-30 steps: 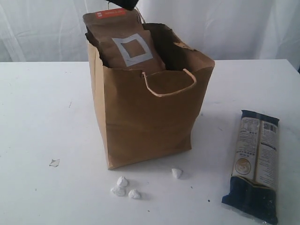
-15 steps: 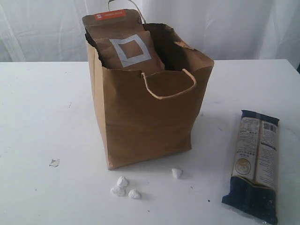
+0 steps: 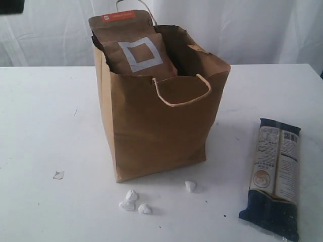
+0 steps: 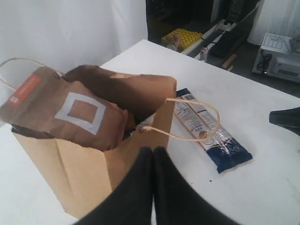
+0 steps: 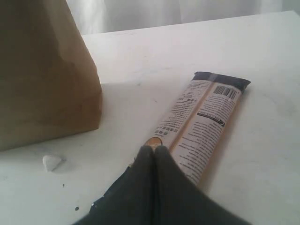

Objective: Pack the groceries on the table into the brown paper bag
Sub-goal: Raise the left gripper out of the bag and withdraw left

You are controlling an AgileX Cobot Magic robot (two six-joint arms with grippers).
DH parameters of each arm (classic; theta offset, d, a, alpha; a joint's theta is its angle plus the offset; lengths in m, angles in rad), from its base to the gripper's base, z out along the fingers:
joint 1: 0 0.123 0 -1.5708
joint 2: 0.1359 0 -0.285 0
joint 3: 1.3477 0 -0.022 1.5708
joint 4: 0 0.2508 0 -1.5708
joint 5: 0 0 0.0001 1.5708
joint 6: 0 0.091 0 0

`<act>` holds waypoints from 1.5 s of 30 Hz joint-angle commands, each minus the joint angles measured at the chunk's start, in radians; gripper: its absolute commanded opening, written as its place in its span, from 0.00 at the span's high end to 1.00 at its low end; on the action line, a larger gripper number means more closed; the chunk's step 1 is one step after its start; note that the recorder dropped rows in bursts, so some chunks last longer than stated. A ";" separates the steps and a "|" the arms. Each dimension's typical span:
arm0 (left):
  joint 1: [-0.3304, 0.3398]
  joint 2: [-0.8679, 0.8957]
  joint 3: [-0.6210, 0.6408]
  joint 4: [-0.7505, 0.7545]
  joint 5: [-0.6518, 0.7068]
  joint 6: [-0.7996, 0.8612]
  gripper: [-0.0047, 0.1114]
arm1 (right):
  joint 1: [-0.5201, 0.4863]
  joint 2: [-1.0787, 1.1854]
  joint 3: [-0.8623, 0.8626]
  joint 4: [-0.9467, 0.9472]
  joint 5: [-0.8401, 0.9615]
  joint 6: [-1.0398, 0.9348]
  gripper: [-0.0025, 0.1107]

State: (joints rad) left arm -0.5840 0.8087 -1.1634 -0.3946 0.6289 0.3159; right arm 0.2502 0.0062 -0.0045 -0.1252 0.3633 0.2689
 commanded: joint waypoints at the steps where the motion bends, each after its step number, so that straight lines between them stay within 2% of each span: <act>1: -0.008 -0.102 0.157 -0.085 -0.073 -0.010 0.96 | -0.006 -0.006 0.004 -0.003 -0.013 -0.004 0.98; 7: -0.008 -0.206 0.320 -0.216 -0.158 -0.002 0.96 | -0.006 -0.006 0.004 -0.003 -0.013 -0.004 0.98; 11: -0.008 -0.238 0.367 -0.221 -0.119 -0.002 0.96 | -0.006 -0.006 0.004 -0.003 -0.013 -0.004 0.98; 16: -0.008 -0.238 0.371 -0.221 -0.063 -0.002 0.96 | -0.006 -0.006 0.004 -0.003 -0.013 -0.004 0.98; 29: -0.008 -0.238 0.371 -0.221 -0.072 0.000 0.96 | -0.006 -0.006 0.004 -0.003 -0.013 0.028 0.98; 37: -0.008 -0.238 0.376 -0.234 -0.086 0.087 0.96 | -0.006 -0.006 0.004 -0.003 -0.013 0.016 0.98; 41: -0.008 -0.252 0.445 -0.241 -0.135 0.087 0.96 | -0.006 -0.006 0.004 -0.003 -0.013 0.016 0.98; 45: -0.008 -0.324 0.585 -0.234 -0.222 0.085 0.96 | -0.006 -0.006 0.004 -0.003 -0.013 0.016 0.98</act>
State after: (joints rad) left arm -0.5840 0.5346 -0.6529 -0.6149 0.4607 0.4003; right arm 0.2502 0.0062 -0.0045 -0.1252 0.3633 0.2800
